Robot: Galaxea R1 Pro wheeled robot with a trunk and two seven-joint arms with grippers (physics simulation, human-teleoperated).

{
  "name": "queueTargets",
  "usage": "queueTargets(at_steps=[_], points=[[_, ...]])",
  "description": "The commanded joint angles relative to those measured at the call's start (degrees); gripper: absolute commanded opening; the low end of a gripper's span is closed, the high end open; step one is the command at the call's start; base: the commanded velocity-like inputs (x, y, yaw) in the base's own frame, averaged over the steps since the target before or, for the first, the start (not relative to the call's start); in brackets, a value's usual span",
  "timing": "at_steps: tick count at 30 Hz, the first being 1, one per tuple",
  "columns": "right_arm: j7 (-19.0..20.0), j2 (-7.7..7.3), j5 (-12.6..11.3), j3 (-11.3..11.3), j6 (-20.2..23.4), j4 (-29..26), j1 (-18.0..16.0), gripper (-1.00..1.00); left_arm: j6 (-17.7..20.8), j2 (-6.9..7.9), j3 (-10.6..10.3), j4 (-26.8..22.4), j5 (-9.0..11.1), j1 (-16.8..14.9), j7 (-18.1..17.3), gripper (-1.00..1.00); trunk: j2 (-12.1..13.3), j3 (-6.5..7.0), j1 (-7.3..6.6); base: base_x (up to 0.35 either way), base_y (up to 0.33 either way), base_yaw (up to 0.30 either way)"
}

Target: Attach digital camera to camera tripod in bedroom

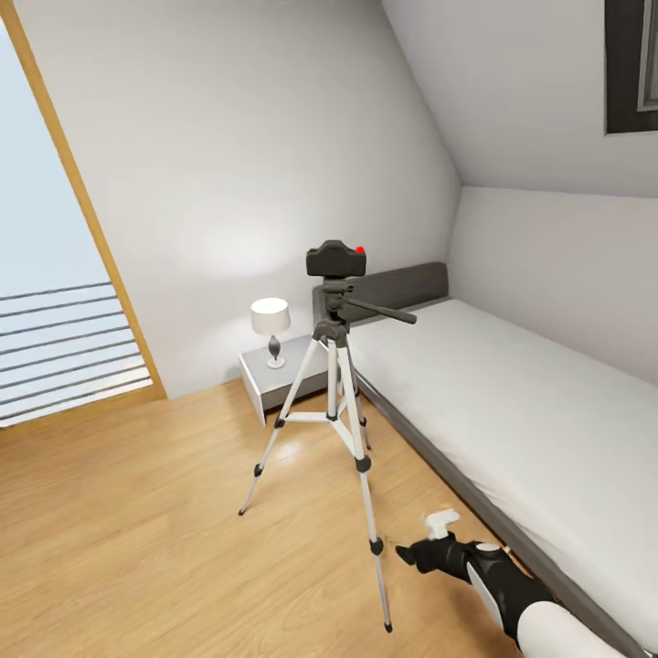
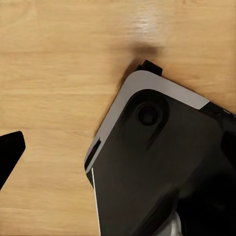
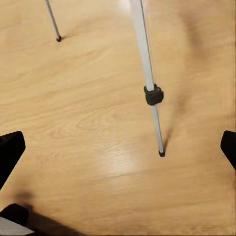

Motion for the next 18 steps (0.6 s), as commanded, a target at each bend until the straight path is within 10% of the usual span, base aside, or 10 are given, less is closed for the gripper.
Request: queueTargets(at_steps=[1, 13, 18], points=[[0.2, -0.84, 0.4, -1.0, 0.3, 1.6, 0.0, 1.0, 0.2, -0.01, -0.5, 0.0, 0.5, 0.0, 0.2, 1.0, -0.1, -0.1, 0.02, -0.004, 0.0, 0.0], [-6.2, -9.43, 0.5, -2.9, -0.4, 19.9, -0.5, 1.0, 0.2, -1.27, -0.4, 0.1, 1.0, 0.0, 0.0, 1.0, -0.1, -0.1, 0.02, -0.001, 0.0, 0.0], [-9.8, -10.35, 0.5, -3.0, -0.6, 21.1, 1.0, 1.0, 0.2, -2.3, -0.3, 0.1, 1.1, 0.0, -0.1, 1.0, -0.1, -0.1, 0.02, 0.0, 0.0, 0.0]])
